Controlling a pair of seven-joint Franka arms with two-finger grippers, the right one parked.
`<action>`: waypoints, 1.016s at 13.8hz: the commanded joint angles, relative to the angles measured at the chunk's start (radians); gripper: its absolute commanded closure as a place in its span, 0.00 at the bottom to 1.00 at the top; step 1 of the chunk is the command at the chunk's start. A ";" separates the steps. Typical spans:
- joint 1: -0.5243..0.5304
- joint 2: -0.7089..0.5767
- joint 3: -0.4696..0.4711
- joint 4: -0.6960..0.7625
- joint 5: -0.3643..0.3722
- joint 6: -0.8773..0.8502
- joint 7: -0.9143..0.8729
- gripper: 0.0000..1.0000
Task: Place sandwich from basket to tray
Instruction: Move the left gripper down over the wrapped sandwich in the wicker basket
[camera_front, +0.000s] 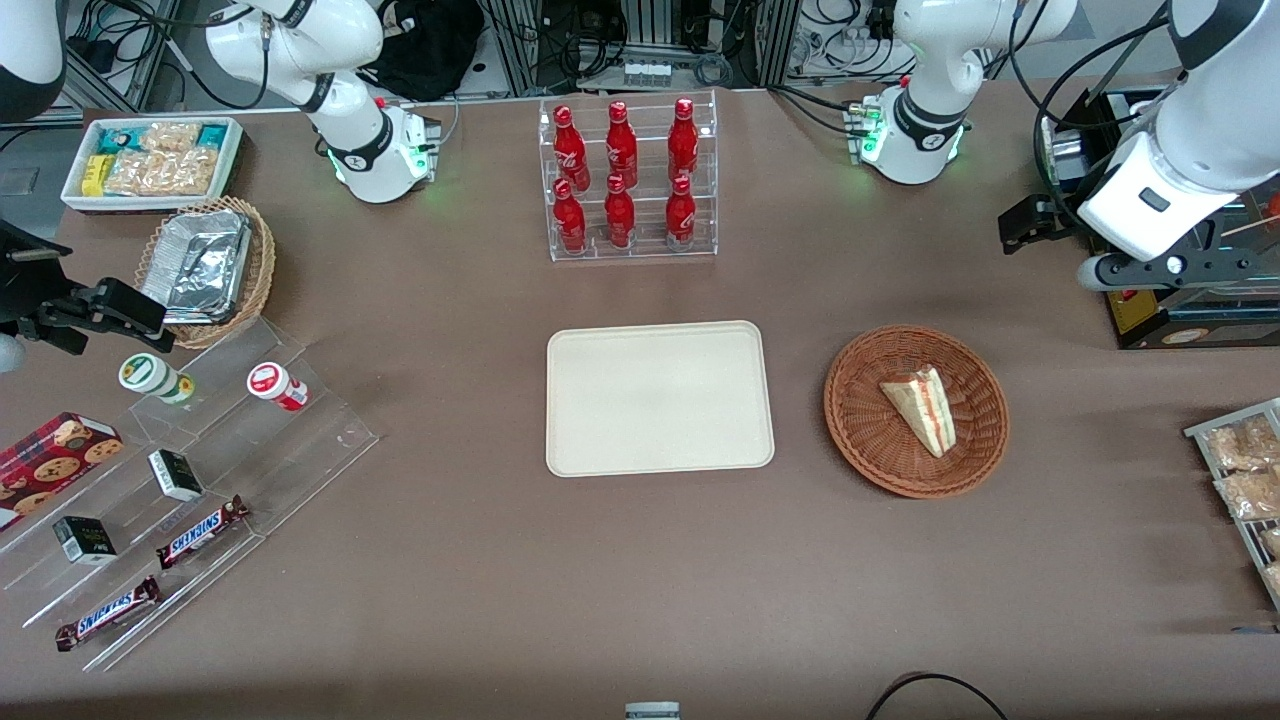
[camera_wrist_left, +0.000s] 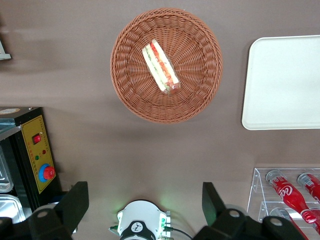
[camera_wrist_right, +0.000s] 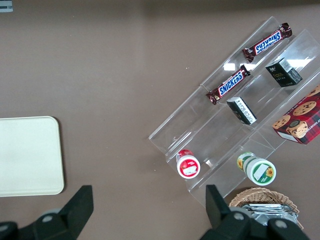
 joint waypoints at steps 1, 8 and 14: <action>0.011 0.004 -0.006 0.018 0.000 -0.025 -0.008 0.00; 0.009 0.076 -0.007 -0.073 0.002 0.045 -0.007 0.00; 0.004 0.076 -0.009 -0.320 0.002 0.335 -0.016 0.00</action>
